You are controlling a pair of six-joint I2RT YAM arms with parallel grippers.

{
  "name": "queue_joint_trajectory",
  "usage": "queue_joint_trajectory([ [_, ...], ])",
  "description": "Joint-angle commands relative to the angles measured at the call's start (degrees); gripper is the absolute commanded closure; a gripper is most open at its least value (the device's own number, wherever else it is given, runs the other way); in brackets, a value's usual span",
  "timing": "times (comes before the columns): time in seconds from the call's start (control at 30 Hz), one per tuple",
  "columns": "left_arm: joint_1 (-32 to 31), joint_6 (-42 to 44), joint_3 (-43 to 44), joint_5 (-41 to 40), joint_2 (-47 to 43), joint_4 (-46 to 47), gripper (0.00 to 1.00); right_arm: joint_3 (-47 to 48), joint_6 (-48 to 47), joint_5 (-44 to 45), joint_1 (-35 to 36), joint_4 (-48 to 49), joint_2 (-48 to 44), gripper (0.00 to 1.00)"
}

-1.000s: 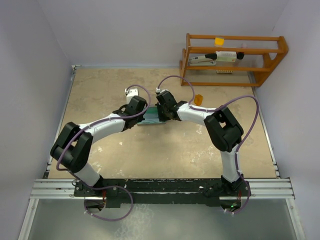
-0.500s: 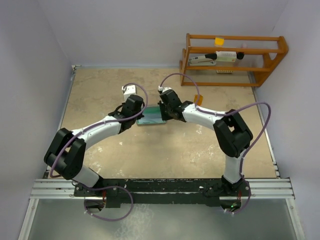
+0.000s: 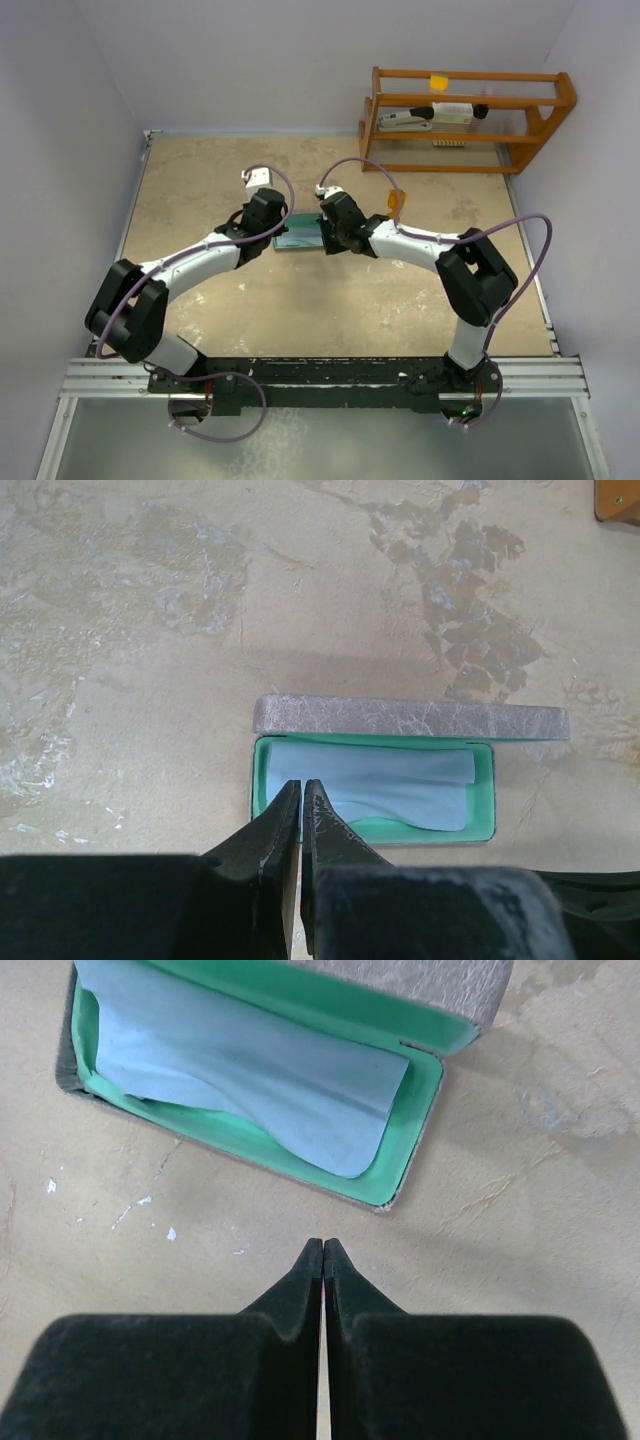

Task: Organize the sunglasses
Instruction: Adjust the sunglasses case at the center of the board.

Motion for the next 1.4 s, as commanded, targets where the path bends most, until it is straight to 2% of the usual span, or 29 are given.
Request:
queue_joint_trajectory([
  [0.0,0.1,1.1,-0.7,-1.2,-2.9,3.6,1.0,-1.0,1.1,0.3,0.6,2.9,-1.3,1.0],
  [0.53,2.6,3.8,4.6,-2.6,3.3,8.7,1.0,-3.6,2.6,0.5,0.9,5.1,0.1,1.0],
  [0.93,8.5,4.0,7.6,3.8,10.1,14.3,1.0,-4.2,4.1,-0.1,1.0,6.8,2.1,1.0],
  [1.17,9.2,3.7,8.0,7.9,13.9,16.4,1.0,-3.7,5.7,-1.1,0.9,6.9,3.9,1.0],
  [1.37,9.1,2.8,5.3,10.1,13.6,18.7,1.0,-2.5,5.6,0.2,0.2,6.5,5.2,1.0],
])
